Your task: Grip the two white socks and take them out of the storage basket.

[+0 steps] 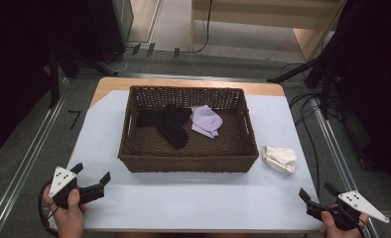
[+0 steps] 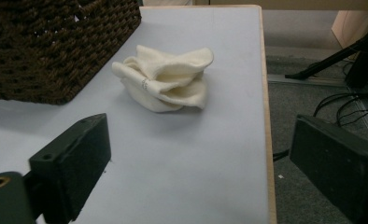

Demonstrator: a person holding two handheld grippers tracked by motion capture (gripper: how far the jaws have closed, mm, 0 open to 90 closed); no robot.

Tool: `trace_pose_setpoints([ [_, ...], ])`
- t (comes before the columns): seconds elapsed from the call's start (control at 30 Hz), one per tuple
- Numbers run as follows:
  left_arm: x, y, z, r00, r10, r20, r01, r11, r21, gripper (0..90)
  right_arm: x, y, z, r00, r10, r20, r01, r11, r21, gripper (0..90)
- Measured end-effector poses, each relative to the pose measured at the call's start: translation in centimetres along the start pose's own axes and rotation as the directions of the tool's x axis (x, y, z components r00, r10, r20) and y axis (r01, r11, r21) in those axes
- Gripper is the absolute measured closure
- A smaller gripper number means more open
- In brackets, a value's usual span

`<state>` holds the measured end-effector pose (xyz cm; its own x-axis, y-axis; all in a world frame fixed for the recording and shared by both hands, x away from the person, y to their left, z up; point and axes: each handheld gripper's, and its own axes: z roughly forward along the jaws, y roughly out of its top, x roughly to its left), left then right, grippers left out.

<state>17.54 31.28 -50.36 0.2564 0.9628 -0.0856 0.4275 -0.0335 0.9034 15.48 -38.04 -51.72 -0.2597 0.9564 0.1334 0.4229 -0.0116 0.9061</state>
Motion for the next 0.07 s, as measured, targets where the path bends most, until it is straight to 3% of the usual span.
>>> trace_pose_setpoints([
  [0.07,0.01,0.00,0.03,1.0000,-0.002,-0.003,0.002,1.0000,0.002,0.3,0.13,-0.11,0.11,1.0000,-0.002,0.002,0.002,1.000,0.003,6.4],
])
